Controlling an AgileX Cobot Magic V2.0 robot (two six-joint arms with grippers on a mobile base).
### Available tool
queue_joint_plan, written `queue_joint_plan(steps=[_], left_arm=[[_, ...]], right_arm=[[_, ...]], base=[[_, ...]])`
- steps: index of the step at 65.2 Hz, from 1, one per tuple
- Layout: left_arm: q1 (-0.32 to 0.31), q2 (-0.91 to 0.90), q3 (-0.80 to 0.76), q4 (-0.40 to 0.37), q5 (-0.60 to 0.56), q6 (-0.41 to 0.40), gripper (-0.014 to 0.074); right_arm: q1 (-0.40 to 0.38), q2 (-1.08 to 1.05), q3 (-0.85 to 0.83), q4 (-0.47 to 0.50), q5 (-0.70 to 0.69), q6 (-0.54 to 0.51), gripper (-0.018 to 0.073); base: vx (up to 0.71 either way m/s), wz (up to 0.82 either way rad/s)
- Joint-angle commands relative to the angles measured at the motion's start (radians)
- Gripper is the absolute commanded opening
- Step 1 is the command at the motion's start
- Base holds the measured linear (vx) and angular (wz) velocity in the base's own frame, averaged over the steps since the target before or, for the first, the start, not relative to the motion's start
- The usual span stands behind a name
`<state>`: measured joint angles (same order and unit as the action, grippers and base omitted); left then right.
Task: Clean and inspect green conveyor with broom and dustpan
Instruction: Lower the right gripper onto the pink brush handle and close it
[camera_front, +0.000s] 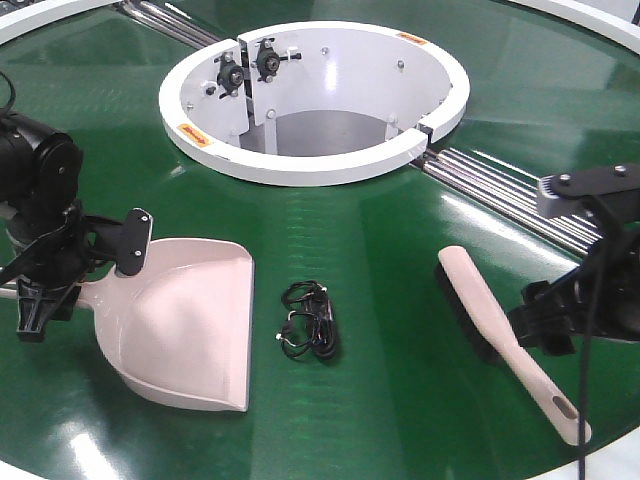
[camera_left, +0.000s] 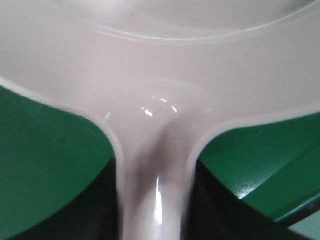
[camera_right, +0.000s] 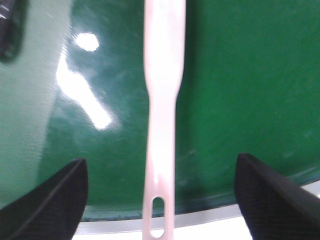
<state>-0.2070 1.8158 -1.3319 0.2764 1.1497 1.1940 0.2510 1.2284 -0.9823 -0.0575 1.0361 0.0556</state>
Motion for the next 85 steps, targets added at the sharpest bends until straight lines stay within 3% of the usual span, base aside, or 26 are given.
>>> queue_joint_plan(steps=[1,57,70,85], left_arm=[[-0.006,-0.049,-0.026,-0.005,-0.009,-0.015,-0.0006],[-0.006,-0.049,-0.026,-0.005,-0.008,-0.015,-0.0006],[-0.006,-0.049,-0.026,-0.005,-0.008,-0.015,-0.0006],[-0.006,-0.049,-0.026,-0.005,-0.008,-0.015,-0.0006]], right_arm=[[0.0,0.048,-0.055,-0.034,0.003,0.004,0.0582],[0.0,0.442,-0.133,-0.047,0.003,-0.022,0.0567],[0.0,0.474,-0.133,-0.039,-0.006,-0.023,0.0438],[0.0,0.481,-0.133,-0.038,-0.035,-0.023,0.0149]], base=[[0.0,0.0],[0.0,0.0],[0.0,0.0],[0.0,0.0]])
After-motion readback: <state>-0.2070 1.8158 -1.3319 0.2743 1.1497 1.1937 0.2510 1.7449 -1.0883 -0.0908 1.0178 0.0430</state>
